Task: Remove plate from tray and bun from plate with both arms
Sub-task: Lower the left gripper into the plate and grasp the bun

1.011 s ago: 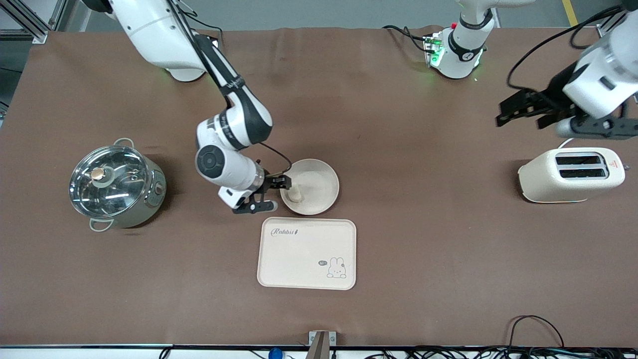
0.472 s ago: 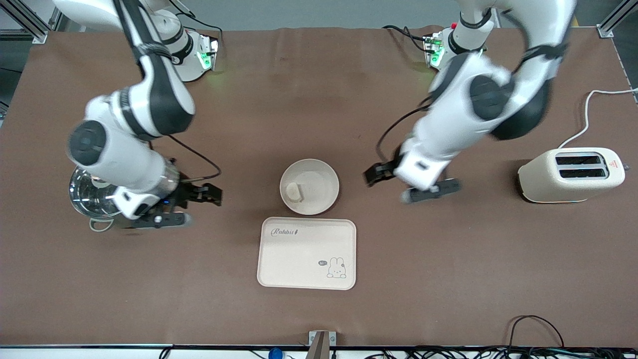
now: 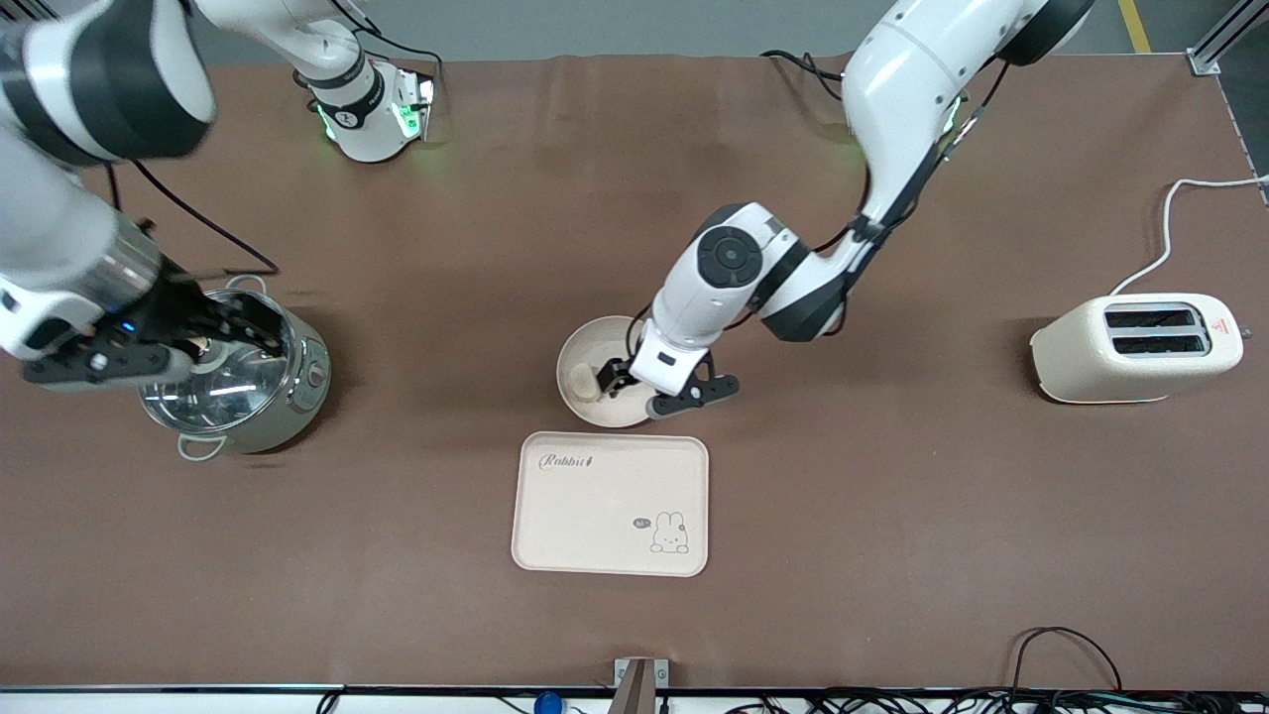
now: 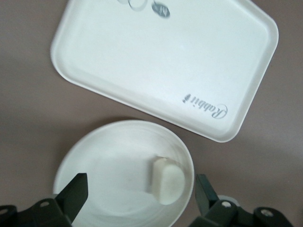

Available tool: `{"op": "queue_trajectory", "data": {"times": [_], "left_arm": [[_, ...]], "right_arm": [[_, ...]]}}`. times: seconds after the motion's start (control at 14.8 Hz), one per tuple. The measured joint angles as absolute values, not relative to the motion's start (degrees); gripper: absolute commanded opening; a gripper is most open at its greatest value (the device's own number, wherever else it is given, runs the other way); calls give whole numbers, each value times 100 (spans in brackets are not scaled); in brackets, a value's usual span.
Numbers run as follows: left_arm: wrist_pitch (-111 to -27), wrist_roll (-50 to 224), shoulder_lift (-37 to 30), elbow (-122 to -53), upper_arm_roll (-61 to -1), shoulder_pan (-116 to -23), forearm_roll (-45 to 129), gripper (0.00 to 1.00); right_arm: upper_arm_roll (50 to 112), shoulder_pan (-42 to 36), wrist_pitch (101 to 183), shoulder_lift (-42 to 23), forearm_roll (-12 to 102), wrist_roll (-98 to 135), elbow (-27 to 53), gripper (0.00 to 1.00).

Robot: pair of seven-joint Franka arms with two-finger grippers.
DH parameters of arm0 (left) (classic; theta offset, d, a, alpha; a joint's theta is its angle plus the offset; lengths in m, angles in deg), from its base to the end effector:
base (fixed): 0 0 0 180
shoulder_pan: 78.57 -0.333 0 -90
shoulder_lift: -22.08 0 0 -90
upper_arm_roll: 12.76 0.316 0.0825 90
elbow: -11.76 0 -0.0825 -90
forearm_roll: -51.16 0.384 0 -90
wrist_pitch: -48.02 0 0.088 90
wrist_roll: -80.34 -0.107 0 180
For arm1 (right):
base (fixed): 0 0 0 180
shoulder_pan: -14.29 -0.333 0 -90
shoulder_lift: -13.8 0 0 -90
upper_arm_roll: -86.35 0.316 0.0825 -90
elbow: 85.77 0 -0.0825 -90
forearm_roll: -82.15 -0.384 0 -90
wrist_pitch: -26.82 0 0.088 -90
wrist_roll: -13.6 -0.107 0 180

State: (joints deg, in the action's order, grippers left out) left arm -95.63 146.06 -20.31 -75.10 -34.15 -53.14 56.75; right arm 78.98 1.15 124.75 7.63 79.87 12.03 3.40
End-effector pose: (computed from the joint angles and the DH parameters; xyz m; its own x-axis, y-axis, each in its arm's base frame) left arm 0.5423 -0.5005 0.2779 0.9276 0.3720 -0.0351 0.3617 -0.8702 0.3345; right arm 0.5947 0.0677 0.5823 0.9966 0.0690 0.0453 0.0703 -0.9972 -0.0271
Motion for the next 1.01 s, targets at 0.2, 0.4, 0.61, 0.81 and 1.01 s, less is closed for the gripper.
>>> {"op": "queue_trajectory", "data": {"times": [0.2, 0.4, 0.61, 0.81, 1.01], "left_arm": [[-10135, 14995, -2350, -7484, -3381, -5069, 5677, 100], [-10442, 15153, -2589, -7450, -3133, -4690, 5677, 100], [-10668, 15340, -2729, -7415, -2846, -4377, 5677, 97], [-10929, 15456, -2888, -7347, -2817, -4336, 5677, 73], [-10961, 15462, -2974, -7258, -2817, -4313, 5678, 39]], "right_arm": [[7908, 388, 11837, 1208, 7999, 1541, 423, 100], [7910, 578, 11498, 1690, 8026, 1712, 675, 100], [7911, 740, 11349, 1887, 8042, 1887, 791, 100], [7911, 812, 11331, 1898, 8046, 1946, 826, 100], [7921, 812, 11333, 1899, 8047, 1951, 825, 100]]}}
